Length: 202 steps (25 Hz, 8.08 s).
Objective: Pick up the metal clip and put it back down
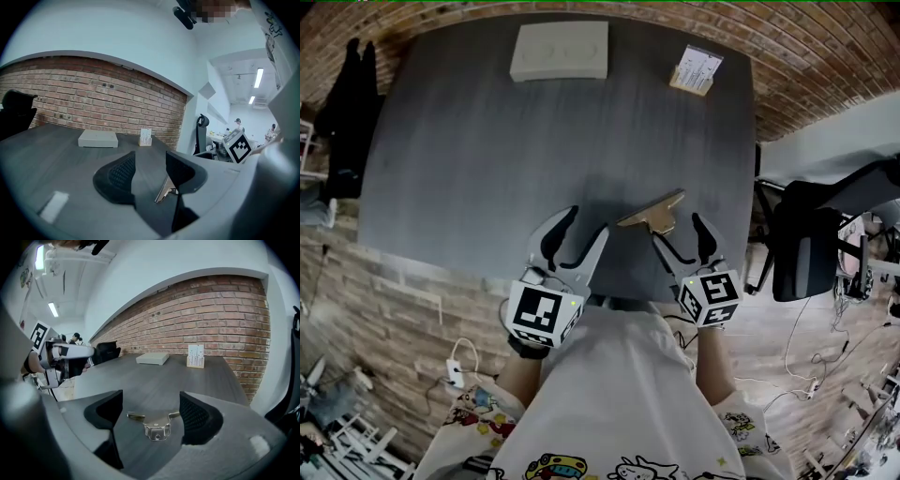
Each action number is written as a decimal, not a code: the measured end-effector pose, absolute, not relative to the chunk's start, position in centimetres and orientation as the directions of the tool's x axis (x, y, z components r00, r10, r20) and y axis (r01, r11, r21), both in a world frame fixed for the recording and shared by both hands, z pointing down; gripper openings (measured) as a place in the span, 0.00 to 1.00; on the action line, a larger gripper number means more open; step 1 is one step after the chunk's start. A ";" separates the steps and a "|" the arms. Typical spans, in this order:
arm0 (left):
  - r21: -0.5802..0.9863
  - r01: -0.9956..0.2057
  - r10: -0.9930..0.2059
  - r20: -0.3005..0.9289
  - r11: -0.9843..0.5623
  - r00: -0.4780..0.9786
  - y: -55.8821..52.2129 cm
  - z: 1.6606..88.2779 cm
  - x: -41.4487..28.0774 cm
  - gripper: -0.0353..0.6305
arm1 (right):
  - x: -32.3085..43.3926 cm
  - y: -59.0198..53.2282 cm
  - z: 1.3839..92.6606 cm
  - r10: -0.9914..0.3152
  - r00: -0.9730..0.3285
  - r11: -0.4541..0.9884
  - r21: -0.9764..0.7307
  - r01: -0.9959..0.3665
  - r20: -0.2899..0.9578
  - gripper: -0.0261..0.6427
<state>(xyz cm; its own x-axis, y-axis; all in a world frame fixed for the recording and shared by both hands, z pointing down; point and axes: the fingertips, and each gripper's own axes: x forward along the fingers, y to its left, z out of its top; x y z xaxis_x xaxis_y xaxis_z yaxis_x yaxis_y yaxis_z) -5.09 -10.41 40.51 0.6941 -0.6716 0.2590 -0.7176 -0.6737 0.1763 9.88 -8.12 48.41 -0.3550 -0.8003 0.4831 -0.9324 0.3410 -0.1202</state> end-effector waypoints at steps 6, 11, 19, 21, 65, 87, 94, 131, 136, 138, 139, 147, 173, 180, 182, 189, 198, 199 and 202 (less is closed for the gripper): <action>0.177 -0.698 -0.647 0.272 -0.694 0.713 -10.8 41.7 -4.4 0.36 | 9.6 -8.7 51.1 -0.775 -0.354 0.338 -0.130 -0.932 0.523 0.61; 0.188 -0.689 -0.633 0.283 -0.700 0.720 -10.8 42.4 -4.0 0.36 | 9.4 -8.9 53.3 -0.745 -0.352 0.337 -0.136 -0.932 0.566 0.61; 0.199 -0.688 -0.628 0.293 -0.698 0.721 -11.0 43.3 -4.2 0.36 | 9.4 -9.3 56.5 -0.703 -0.346 0.331 -0.145 -0.932 0.622 0.61; 0.200 -0.689 -0.629 0.290 -0.697 0.721 -11.2 43.3 -4.2 0.36 | 9.3 -9.5 57.2 -0.692 -0.343 0.335 -0.139 -0.932 0.636 0.61; 0.202 -0.719 -0.662 0.288 -0.665 0.692 -12.6 43.7 -7.2 0.36 | 8.5 -9.9 58.7 -0.658 -0.278 0.383 -0.006 -0.924 0.700 0.47; 0.173 -0.750 -0.709 0.246 -0.638 0.661 -11.8 40.0 -6.0 0.36 | 10.6 -10.2 50.4 -0.761 -0.295 0.373 0.017 -0.928 0.578 0.47; 0.137 -0.752 -0.728 0.190 -0.644 0.658 -11.8 37.5 -5.2 0.35 | 12.2 -10.4 45.4 -0.830 -0.287 0.348 0.041 -0.937 0.478 0.47; 0.067 -0.710 -0.702 0.111 -0.701 0.704 -8.2 31.9 -0.1 0.09 | 17.7 -5.8 35.1 -0.923 -0.298 0.310 0.010 -0.951 0.242 0.47; 0.066 -0.713 -0.705 0.115 -0.698 0.700 -8.6 31.9 -0.1 0.06 | 17.9 -6.0 35.0 -0.923 -0.299 0.309 0.005 -0.951 0.241 0.47; 0.067 -0.714 -0.705 0.116 -0.697 0.700 -8.8 31.9 0.0 0.05 | 18.0 -6.1 35.0 -0.922 -0.300 0.310 0.004 -0.951 0.244 0.47; 0.068 -0.714 -0.705 0.116 -0.697 0.699 -8.9 31.9 0.0 0.05 | 18.0 -6.1 35.1 -0.922 -0.300 0.310 0.004 -0.951 0.245 0.47; 0.072 -0.717 -0.707 0.127 -0.693 0.696 -9.4 32.4 0.2 0.05 | 18.5 -6.3 35.3 -0.920 -0.298 0.307 -0.003 -0.952 0.254 0.47; 0.092 -0.714 -0.699 0.150 -0.694 0.699 -9.9 33.2 0.0 0.05 | 18.3 -6.4 36.0 -0.909 -0.298 0.308 -0.014 -0.951 0.292 0.47; 0.104 -0.716 -0.698 0.168 -0.690 0.696 -9.7 33.8 -0.1 0.05 | 18.1 -6.3 36.8 -0.898 -0.303 0.313 -0.022 -0.950 0.319 0.47; 0.110 -0.719 -0.699 0.176 -0.686 0.693 -9.6 34.3 -0.4 0.05 | 17.9 -6.3 37.2 -0.892 -0.308 0.317 -0.029 -0.948 0.331 0.47; 0.143 -0.731 -0.697 0.226 -0.667 0.680 -9.1 36.3 -1.5 0.05 | 16.4 -6.5 39.9 -0.853 -0.339 0.345 -0.058 -0.937 0.396 0.47; 0.165 -0.731 -0.682 0.269 -0.663 0.680 -9.3 38.1 -1.4 0.05 | 14.2 -7.3 44.2 -0.782 -0.399 0.398 -0.109 -0.911 0.479 0.47; 0.168 -0.730 -0.681 0.272 -0.662 0.680 -9.3 38.3 -1.4 0.05 | 13.9 -7.4 44.7 -0.772 -0.405 0.404 -0.114 -0.908 0.489 0.47; 0.175 -0.725 -0.673 0.276 -0.666 0.686 -9.5 38.7 -1.0 0.05 | 13.3 -7.8 46.3 -0.750 -0.420 0.412 -0.136 -0.901 0.510 0.47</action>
<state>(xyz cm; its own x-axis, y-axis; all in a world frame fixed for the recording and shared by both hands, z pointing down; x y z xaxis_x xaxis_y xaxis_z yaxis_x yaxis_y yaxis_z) -1.04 -9.48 38.74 0.6860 -0.6732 0.2761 -0.7246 -0.6665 0.1754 13.33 -7.76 46.25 -0.4200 -0.7504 0.5104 -0.9010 0.4120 -0.1357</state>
